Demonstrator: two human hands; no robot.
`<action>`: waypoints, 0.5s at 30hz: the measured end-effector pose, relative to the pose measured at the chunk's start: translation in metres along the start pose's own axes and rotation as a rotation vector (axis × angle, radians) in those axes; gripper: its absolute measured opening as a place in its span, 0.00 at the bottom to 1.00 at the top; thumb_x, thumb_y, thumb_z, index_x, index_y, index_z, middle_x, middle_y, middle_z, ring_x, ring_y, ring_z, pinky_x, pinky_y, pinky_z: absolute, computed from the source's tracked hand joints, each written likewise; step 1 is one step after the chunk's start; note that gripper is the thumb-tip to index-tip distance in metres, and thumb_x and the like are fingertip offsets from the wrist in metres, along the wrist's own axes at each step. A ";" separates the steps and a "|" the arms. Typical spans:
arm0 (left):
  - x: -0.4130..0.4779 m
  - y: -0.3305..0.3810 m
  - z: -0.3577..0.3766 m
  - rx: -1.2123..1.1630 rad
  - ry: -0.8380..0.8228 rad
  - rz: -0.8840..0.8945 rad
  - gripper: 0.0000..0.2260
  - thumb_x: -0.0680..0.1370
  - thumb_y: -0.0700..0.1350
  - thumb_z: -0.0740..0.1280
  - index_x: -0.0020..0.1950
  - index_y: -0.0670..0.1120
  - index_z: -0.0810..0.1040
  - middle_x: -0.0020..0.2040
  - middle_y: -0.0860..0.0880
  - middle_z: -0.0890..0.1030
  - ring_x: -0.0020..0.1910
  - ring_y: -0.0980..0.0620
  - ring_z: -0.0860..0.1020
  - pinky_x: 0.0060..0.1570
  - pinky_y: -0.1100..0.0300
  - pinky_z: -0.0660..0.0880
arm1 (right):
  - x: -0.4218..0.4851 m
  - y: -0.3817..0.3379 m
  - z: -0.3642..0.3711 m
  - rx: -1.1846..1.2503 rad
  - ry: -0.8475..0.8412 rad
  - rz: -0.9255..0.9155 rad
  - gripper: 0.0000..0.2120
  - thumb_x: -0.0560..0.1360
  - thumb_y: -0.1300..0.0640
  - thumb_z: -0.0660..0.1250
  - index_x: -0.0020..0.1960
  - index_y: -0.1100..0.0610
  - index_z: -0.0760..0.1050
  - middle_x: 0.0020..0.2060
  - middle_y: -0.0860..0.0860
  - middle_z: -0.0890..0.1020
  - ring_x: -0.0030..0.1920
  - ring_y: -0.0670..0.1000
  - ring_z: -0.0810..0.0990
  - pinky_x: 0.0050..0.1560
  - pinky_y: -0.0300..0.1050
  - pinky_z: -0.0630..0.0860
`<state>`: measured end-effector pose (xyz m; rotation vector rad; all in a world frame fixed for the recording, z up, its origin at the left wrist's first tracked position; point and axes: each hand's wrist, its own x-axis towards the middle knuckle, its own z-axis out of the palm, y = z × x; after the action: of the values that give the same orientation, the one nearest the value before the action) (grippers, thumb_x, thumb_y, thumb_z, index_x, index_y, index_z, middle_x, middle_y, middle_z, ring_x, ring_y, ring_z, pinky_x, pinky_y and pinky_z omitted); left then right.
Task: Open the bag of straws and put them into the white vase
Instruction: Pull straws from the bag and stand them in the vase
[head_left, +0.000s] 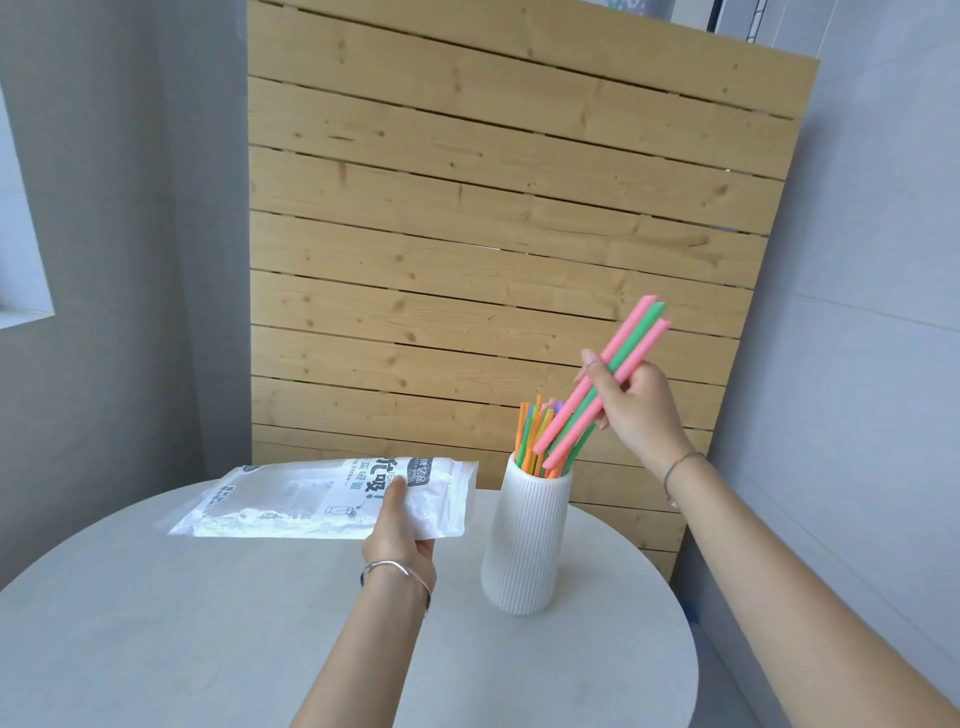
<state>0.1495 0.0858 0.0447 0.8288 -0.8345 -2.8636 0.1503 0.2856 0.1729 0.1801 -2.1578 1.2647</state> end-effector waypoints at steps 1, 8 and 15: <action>0.000 0.000 0.000 0.000 -0.002 0.000 0.21 0.74 0.46 0.70 0.65 0.42 0.74 0.57 0.47 0.77 0.40 0.55 0.77 0.44 0.60 0.75 | 0.001 0.001 0.001 -0.027 -0.038 -0.005 0.16 0.77 0.49 0.63 0.34 0.54 0.77 0.25 0.51 0.77 0.24 0.45 0.76 0.30 0.44 0.75; 0.000 0.003 -0.002 -0.014 -0.011 0.015 0.22 0.74 0.46 0.70 0.66 0.41 0.73 0.58 0.47 0.77 0.42 0.55 0.77 0.50 0.61 0.73 | 0.001 -0.003 0.001 -0.069 -0.061 -0.053 0.15 0.75 0.48 0.65 0.37 0.58 0.78 0.30 0.55 0.80 0.33 0.53 0.81 0.36 0.48 0.79; 0.000 0.003 -0.002 0.007 -0.013 0.003 0.22 0.74 0.46 0.71 0.66 0.41 0.73 0.57 0.47 0.77 0.48 0.51 0.78 0.52 0.60 0.73 | 0.002 0.003 0.005 -0.132 -0.203 -0.022 0.17 0.73 0.46 0.67 0.42 0.61 0.80 0.39 0.60 0.85 0.41 0.55 0.85 0.44 0.52 0.82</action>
<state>0.1507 0.0825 0.0448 0.8091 -0.8472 -2.8683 0.1449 0.2835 0.1701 0.2869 -2.3966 1.1288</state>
